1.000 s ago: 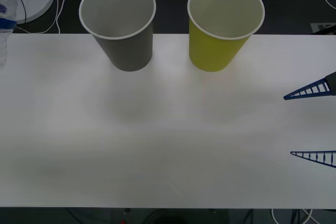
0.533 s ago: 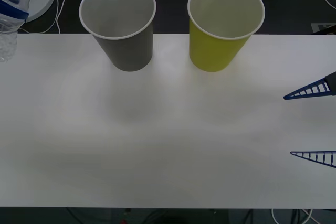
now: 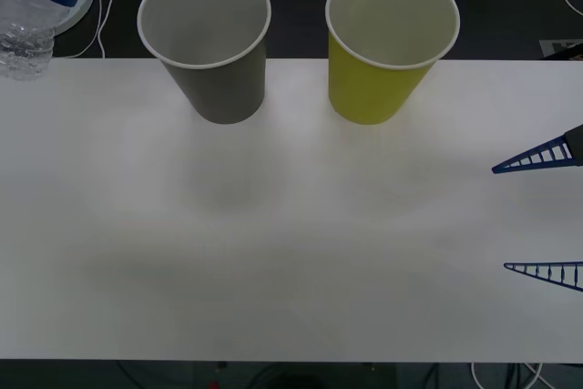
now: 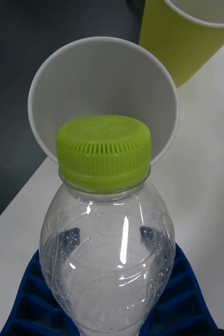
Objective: Put the can into the green bin and the plastic bottle into the gray bin
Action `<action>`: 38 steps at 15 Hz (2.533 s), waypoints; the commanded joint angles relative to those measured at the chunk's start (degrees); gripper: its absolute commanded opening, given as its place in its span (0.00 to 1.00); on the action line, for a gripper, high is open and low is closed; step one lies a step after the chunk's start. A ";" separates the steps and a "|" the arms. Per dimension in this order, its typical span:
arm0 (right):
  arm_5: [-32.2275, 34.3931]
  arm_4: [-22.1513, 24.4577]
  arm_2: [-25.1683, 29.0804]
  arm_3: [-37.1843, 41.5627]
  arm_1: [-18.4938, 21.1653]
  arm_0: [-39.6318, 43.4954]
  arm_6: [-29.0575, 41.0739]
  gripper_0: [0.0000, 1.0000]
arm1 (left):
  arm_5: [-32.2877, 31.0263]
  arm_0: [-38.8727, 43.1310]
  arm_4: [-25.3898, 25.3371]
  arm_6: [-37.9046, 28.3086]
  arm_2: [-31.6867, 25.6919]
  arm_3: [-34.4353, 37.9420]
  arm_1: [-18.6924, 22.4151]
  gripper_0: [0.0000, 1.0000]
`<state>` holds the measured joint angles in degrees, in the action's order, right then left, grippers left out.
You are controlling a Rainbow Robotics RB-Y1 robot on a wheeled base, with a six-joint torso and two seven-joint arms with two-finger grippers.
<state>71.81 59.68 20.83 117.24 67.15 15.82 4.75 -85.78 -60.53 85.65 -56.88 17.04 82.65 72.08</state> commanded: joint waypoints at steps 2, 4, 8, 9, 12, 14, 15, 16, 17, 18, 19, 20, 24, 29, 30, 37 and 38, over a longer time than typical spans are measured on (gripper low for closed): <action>0.00 0.00 0.00 0.00 0.00 0.00 0.00 1.00 | 0.00 -6.00 2.24 0.01 4.31 -3.98 -3.18 0.00; 0.00 0.00 0.00 0.00 0.00 0.00 0.00 1.00 | 0.00 -9.25 3.21 0.19 6.69 -6.44 -5.20 0.00; 0.00 0.00 0.00 0.00 0.00 0.00 0.00 1.00 | 0.00 -15.84 4.96 0.54 12.49 -11.01 -8.80 0.00; 0.00 0.00 0.00 0.00 0.00 0.00 0.00 1.00 | 0.00 -17.34 5.40 0.72 13.63 -12.07 -9.50 0.00; 0.00 0.00 0.00 0.00 0.00 0.00 0.00 1.00 | 0.09 -20.94 6.72 0.98 15.91 -16.02 -13.02 0.00; 0.00 0.00 0.00 0.00 0.00 0.00 0.00 1.00 | 0.00 -23.58 7.78 1.16 17.76 -18.66 -15.13 0.00; 0.00 0.00 0.00 0.00 0.00 0.00 0.00 1.00 | 0.00 -24.81 8.22 1.42 18.64 -19.98 -16.27 0.00; 0.00 0.00 0.00 0.00 0.00 0.00 0.00 1.00 | 0.00 -25.86 8.57 1.51 19.25 -21.12 -17.41 0.00; 0.00 0.00 0.00 0.00 0.00 0.00 0.00 1.00 | 0.00 -27.01 9.10 1.60 19.87 -22.88 -18.82 0.00; 0.00 0.00 0.00 0.00 0.00 0.00 0.00 1.00 | 0.00 -27.71 9.45 1.77 20.05 -24.11 -19.88 0.00; 0.00 0.00 0.00 0.00 0.00 0.00 0.00 1.00 | 0.00 -28.24 9.89 1.95 20.13 -25.34 -21.02 0.00; 0.00 0.00 0.00 0.00 0.00 0.00 0.00 1.00 | 0.00 -28.94 10.50 2.12 20.05 -26.92 -22.34 0.00; 0.00 0.00 0.00 0.00 0.00 0.00 0.00 1.00 | 0.00 -31.31 12.17 3.35 20.13 -32.20 -26.03 0.00; 0.00 0.00 0.00 0.00 0.00 0.00 0.00 1.00 | -0.53 -32.19 13.93 3.97 20.13 -33.60 -27.52 0.00; 0.00 0.00 0.00 0.00 0.00 0.00 0.00 1.00 | -0.53 -32.19 14.11 4.06 20.13 -33.60 -27.61 0.00; 0.00 0.00 0.00 0.00 0.00 0.00 0.00 1.00 | -0.53 -32.37 15.16 4.06 20.13 -33.60 -28.49 0.00; 0.00 0.00 0.00 0.00 0.00 0.00 0.00 1.00 | -0.62 -32.37 15.25 4.06 20.05 -33.60 -28.66 0.00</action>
<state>71.81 59.68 20.83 117.25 67.15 15.82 4.75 -86.33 -92.89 100.83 -52.82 37.14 49.03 43.55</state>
